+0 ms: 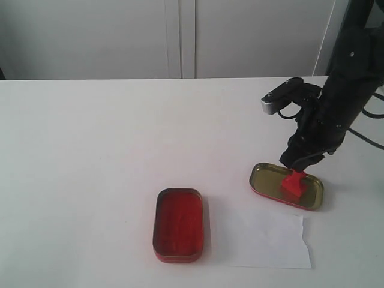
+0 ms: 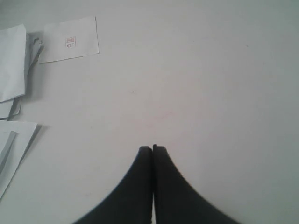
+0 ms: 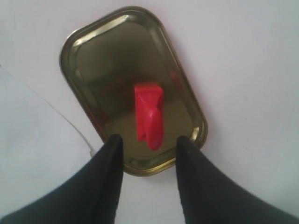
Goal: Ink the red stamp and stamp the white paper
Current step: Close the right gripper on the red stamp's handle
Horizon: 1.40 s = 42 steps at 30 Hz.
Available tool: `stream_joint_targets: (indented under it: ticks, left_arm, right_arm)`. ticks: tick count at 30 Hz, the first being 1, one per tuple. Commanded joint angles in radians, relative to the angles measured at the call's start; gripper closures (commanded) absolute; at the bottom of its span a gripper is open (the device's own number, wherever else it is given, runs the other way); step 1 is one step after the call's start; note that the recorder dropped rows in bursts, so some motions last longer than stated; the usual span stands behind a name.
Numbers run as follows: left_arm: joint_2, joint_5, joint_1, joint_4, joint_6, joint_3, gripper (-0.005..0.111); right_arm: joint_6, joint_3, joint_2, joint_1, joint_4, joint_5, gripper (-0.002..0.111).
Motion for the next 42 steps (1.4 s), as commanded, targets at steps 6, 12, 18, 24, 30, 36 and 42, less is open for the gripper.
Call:
stream_joint_targets:
  ticks: [6,12,18,24,30,36,42]
  left_arm:
    - [-0.005,-0.001,-0.003,-0.005,-0.009,0.005,0.107]
    - [-0.005,-0.001,-0.003,-0.005,-0.009,0.005,0.107]
    - [-0.005,-0.001,-0.003,-0.005,-0.009,0.005,0.107]
    - [-0.005,-0.001,-0.003,-0.005,-0.009,0.005,0.107]
    - [-0.005,-0.001,-0.003,-0.005,-0.009,0.005,0.107]
    - [-0.005,-0.001,-0.003,-0.005,-0.009,0.005,0.107]
    - [-0.005,-0.001,-0.003,-0.005,-0.009,0.005,0.107]
  right_arm:
    - [0.004,-0.007,0.077,0.002,-0.01,-0.038,0.071]
    - [0.004,-0.007,0.111,0.002,-0.01,-0.053,0.071]
    - [0.004,-0.007,0.137,0.002,-0.01,-0.063,0.072]
    - [0.004,-0.007,0.143,0.002,-0.012,-0.068,0.073]
    - [0.004,-0.007,0.143,0.002,-0.013,-0.073,0.085]
    - [0.007,-0.007,0.143,0.002,-0.057,-0.067,0.106]
    - [0.017,-0.007,0.143,0.0,-0.057,-0.067,0.108]
